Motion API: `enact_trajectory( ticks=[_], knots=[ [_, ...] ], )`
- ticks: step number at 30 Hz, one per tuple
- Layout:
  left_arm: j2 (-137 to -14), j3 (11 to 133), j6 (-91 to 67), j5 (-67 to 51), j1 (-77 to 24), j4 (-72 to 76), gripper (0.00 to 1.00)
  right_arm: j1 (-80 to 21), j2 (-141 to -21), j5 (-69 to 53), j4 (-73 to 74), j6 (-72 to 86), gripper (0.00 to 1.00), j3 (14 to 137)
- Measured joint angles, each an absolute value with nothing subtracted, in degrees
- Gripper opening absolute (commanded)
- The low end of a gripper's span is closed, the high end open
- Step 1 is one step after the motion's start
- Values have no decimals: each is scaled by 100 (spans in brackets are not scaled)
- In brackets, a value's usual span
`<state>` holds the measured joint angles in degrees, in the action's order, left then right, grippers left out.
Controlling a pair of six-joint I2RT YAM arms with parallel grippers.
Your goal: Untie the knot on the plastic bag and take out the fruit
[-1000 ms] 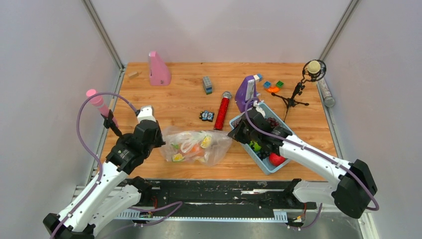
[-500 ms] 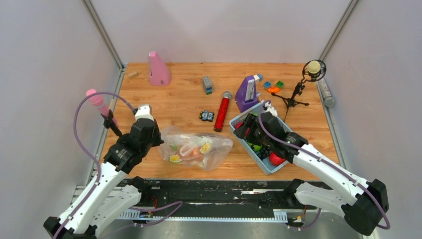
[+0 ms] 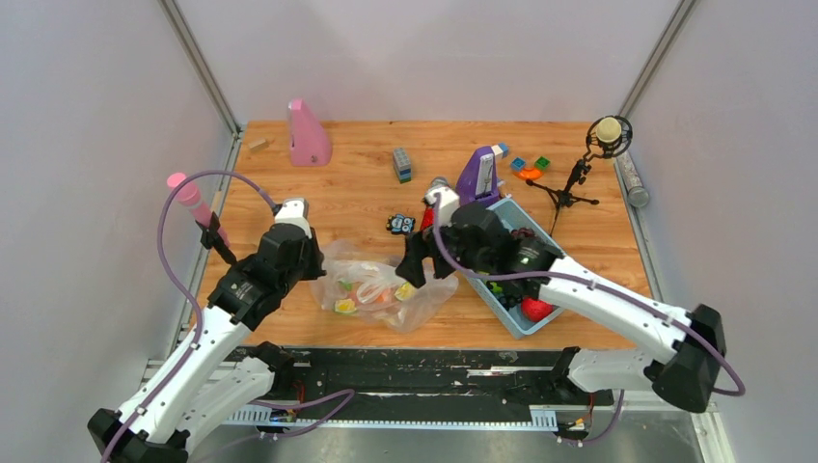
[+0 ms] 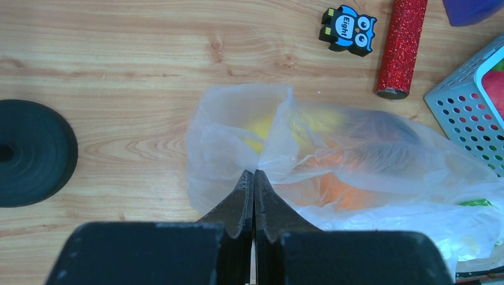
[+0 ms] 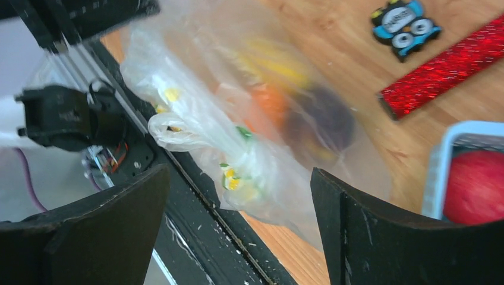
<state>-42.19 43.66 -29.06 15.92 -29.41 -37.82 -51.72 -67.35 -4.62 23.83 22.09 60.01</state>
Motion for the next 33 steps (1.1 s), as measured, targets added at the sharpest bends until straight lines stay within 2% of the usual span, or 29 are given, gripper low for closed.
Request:
enact_trajectory(
  ticks=[8,18,21,24,26,28,30,31,32,33],
  knots=[
    [-4235,4366,-2912,1553,-2941,-3791,0,-5811,-7953,207,2410,1984,79,6149],
    [-4239,4370,-3050,1820,-2939,-3983,0,-5922,-7695,1197,2453,2320,58,5909],
    [-4202,4403,-3105,1938,-2939,-4110,0,-5922,-7533,1251,2451,2401,43,5819],
    [-4101,4440,-3142,2018,-2939,-4163,0,-5922,-7502,1256,2453,2469,13,5789],
    [-4018,4442,-3159,2027,-2939,-4178,0,-5922,-7505,1243,2456,2517,1,5769],
    [-3959,4442,-3159,2010,-2939,-4176,7,-5922,-7535,1227,2453,2561,0,5769],
    [-3931,4442,-3140,1970,-2939,-4178,20,-5922,-7581,1223,2456,2600,0,5769],
    [-3922,4442,-3124,1938,-2939,-4178,39,-5922,-7592,1225,2458,2606,0,5767],
    [-3918,4447,-3076,1918,-2939,-4182,48,-5922,-7594,1227,2460,2609,0,5767],
    [-3913,4466,-3017,1890,-2936,-4200,67,-5922,-7594,1236,2458,2609,0,5767]
  ],
)
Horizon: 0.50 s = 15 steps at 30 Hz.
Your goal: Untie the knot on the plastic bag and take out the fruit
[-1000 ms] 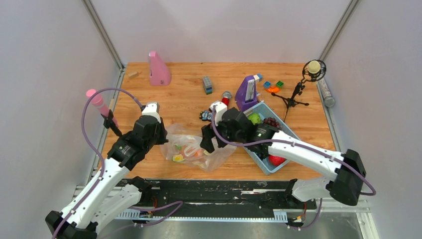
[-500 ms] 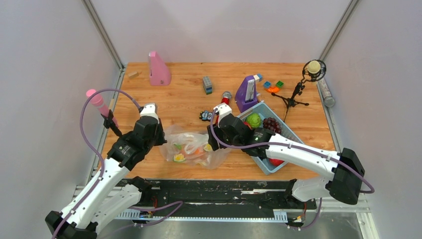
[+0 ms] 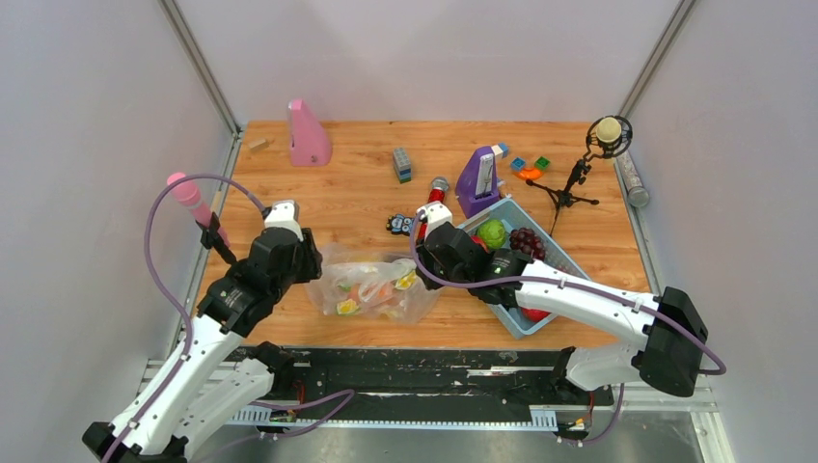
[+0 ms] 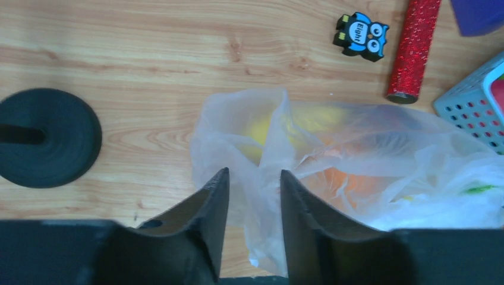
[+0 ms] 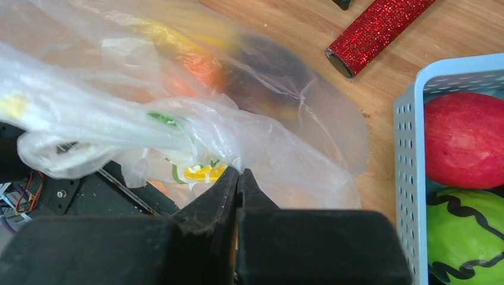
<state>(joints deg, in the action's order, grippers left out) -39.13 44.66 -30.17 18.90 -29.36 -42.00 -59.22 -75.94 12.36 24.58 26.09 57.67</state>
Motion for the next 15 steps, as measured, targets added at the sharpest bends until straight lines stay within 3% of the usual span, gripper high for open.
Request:
enact_trajectory(
  ticks=[2,4,6,15],
  knots=[
    [-3894,4569,-2904,1824,-2936,-4241,84,-5922,-7594,1243,2460,2609,0,5767],
    [-3854,4753,-2729,1739,-2936,-4259,93,-5922,-7592,1245,2460,2609,0,5767],
    [-3793,4978,-2558,1599,-2936,-4250,95,-5922,-7590,1245,2460,2606,0,5767],
    [-4066,5900,-1424,-563,-2993,-3774,80,-5922,-7583,1044,2460,2467,0,5778]
  ],
)
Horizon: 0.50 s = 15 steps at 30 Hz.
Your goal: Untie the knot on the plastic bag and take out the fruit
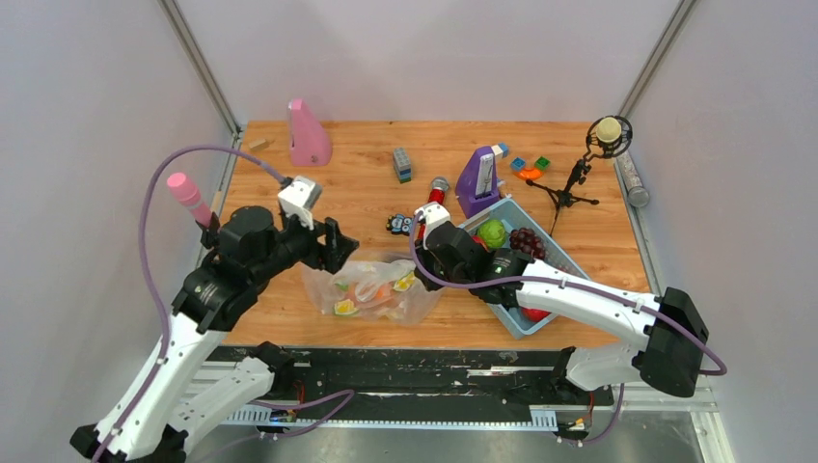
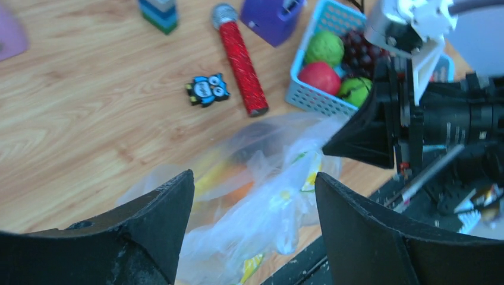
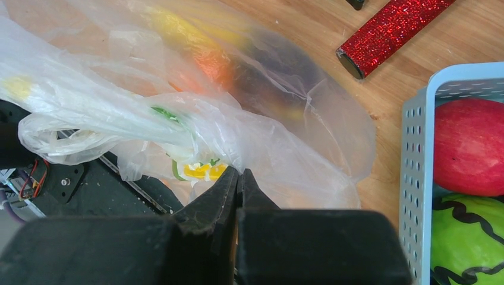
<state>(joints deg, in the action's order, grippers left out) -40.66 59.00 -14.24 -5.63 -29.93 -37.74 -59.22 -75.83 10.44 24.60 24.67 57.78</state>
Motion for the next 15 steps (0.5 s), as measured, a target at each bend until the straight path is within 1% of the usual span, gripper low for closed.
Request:
enact_trajectory(
  ticks=[3,6,11,13,15],
  knots=[
    [-4528,5975,-1037,-1002,-3269,-3782,77,-5922,-7544,967,2460,2427,0,5780],
    [-4915,5975,-757,-1160,-3531,-3922,73,-5922,-7487,902,2460,2410,0,5780],
    [-5194,5975,-423,-1160,-3920,-4125,69,-5922,-7367,799,2458,2412,0,5780],
    [-5253,5975,-322,-1107,-4095,-4169,65,-5922,-7338,788,2458,2410,0,5780],
    [-5352,5975,-250,-1020,-4252,-4222,62,-5922,-7308,784,2456,2410,0,5780]
  ],
)
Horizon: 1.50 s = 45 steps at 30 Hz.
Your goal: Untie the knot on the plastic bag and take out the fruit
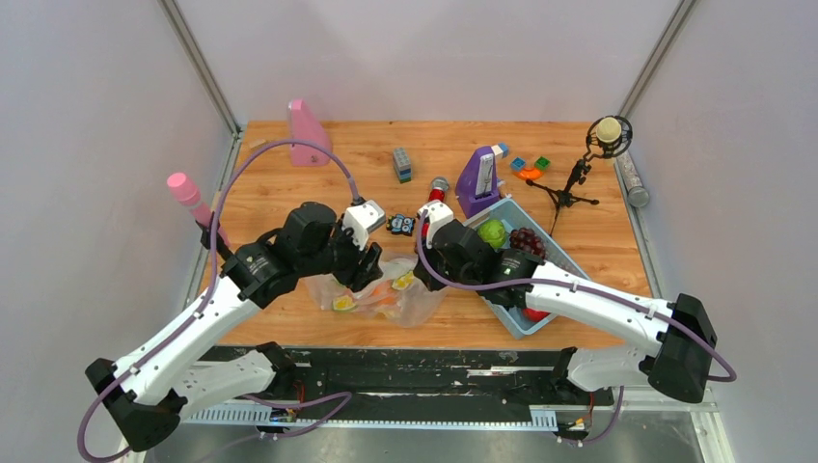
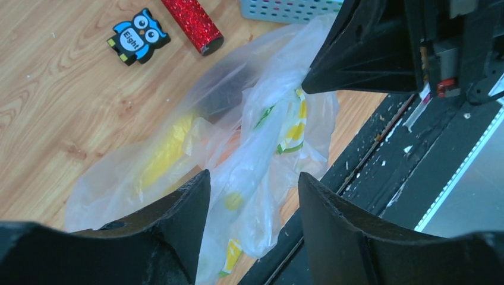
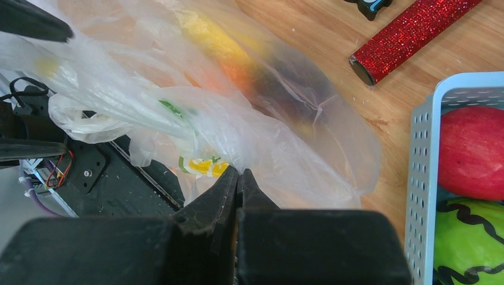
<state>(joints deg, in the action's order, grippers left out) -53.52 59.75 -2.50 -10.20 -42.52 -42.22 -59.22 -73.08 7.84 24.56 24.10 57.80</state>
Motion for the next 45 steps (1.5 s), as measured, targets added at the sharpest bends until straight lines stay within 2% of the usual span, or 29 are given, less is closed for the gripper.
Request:
enact_trajectory(
  ticks=[5,7,9,10,14,22,32,34,35,37,38,39,42,45],
  knots=[
    [-5651,5975,-180,-733,-4484,-4289,56,-5922,-7275,779,2456,2412,0,5780],
    [-5706,5975,-156,-587,-4525,-4340,48,-5922,-7264,779,2456,2410,0,5780],
    [-5712,5975,-130,-429,-4539,-4390,36,-5922,-7262,779,2456,2412,0,5780],
    [-5712,5975,-108,-355,-4539,-4405,26,-5922,-7262,779,2456,2412,0,5780],
    [-5714,5975,-99,-51,-4541,-4436,2,-5922,-7255,794,2453,2416,0,5780],
    [-5500,5968,-366,858,-4563,-4445,0,-5920,-7094,1227,2440,2727,0,5756],
    [-3948,5513,-1579,2134,-4563,-4228,0,-5710,-6643,2095,2429,3900,1,5393],
    [-3669,5325,-1820,2187,-4563,-4145,0,-5690,-6584,2158,2427,4053,7,5339],
    [-3527,5229,-1931,2178,-4563,-4071,0,-5690,-6556,2174,2438,4097,14,5317],
    [-3310,5063,-2067,2126,-4563,-3922,0,-5686,-6532,2178,2432,4106,35,5297],
    [-3249,5011,-2097,2080,-4563,-3848,0,-5684,-6519,2161,2429,4073,53,5290],
    [-3218,4978,-2115,2014,-4563,-3778,0,-5684,-6497,2115,2429,3972,61,5284],
    [-3245,4965,-2108,1833,-4563,-3588,0,-5682,-6394,1916,2394,3625,74,5282],
    [-3299,4965,-2073,1695,-4563,-3448,0,-5682,-6211,1627,2272,3063,78,5282]
  ],
)
